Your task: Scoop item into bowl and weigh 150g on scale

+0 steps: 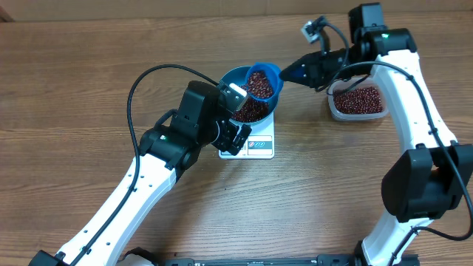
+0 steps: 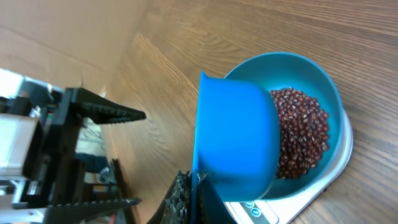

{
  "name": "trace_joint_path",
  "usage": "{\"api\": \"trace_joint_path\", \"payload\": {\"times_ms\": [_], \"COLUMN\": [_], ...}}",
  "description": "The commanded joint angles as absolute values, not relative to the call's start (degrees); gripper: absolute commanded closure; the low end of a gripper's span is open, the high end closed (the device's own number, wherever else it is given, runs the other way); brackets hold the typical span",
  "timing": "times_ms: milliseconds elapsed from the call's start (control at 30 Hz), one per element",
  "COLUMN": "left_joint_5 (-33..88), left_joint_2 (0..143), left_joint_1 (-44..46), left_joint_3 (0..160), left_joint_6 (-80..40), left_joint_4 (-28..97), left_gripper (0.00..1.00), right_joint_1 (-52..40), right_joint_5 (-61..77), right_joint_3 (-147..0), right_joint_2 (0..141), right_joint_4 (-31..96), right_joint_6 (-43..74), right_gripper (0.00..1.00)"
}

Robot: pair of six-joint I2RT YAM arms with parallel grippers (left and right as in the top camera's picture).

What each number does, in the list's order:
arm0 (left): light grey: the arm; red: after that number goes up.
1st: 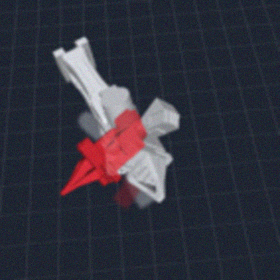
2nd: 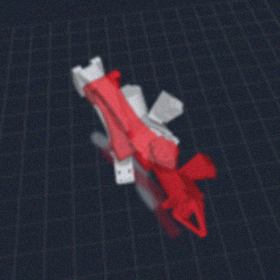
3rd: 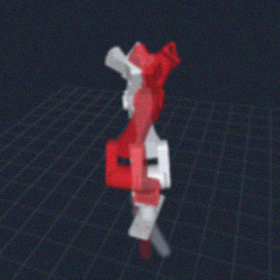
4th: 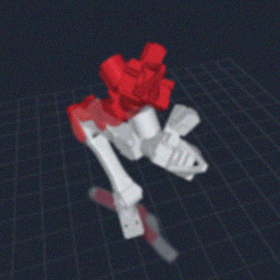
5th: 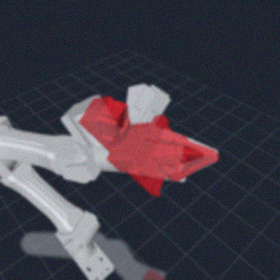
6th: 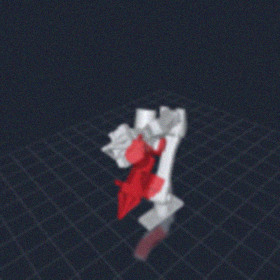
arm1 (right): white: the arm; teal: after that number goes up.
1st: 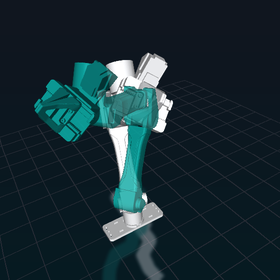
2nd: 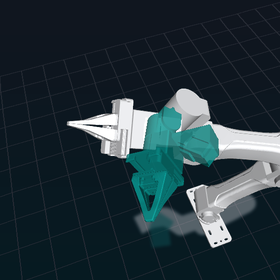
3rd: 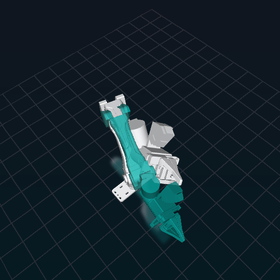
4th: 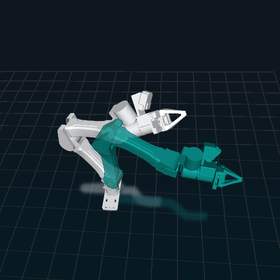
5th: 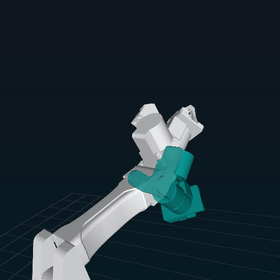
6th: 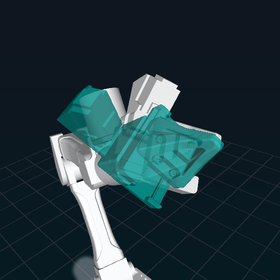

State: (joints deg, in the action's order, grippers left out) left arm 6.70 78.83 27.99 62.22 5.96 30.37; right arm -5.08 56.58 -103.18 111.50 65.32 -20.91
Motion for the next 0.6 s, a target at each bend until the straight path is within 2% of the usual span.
{"api": "trace_joint_path", "payload": {"times_ms": [0, 233, 567], "left_joint_5": [7.1, 7.1, 7.1], "left_joint_2": [78.7, 78.7, 78.7], "left_joint_1": [27.8, 27.8, 27.7], "left_joint_3": [62.1, 62.1, 62.1], "left_joint_6": [5.1, 5.1, 5.1], "left_joint_4": [30.2, 30.2, 30.2], "left_gripper": [0.01, 0.01, 0.01], "right_joint_1": [-7.3, -9.0, -9.0], "right_joint_5": [52.7, 45.8, 45.4], "right_joint_3": [-105.2, -105.2, -105.2], "right_joint_2": [109.3, 109.3, 109.3], "right_joint_4": [62.7, 59.2, 55.5], "right_joint_6": [-20.8, -20.8, -20.9], "right_gripper": [0.96, 0.96, 0.96]}}
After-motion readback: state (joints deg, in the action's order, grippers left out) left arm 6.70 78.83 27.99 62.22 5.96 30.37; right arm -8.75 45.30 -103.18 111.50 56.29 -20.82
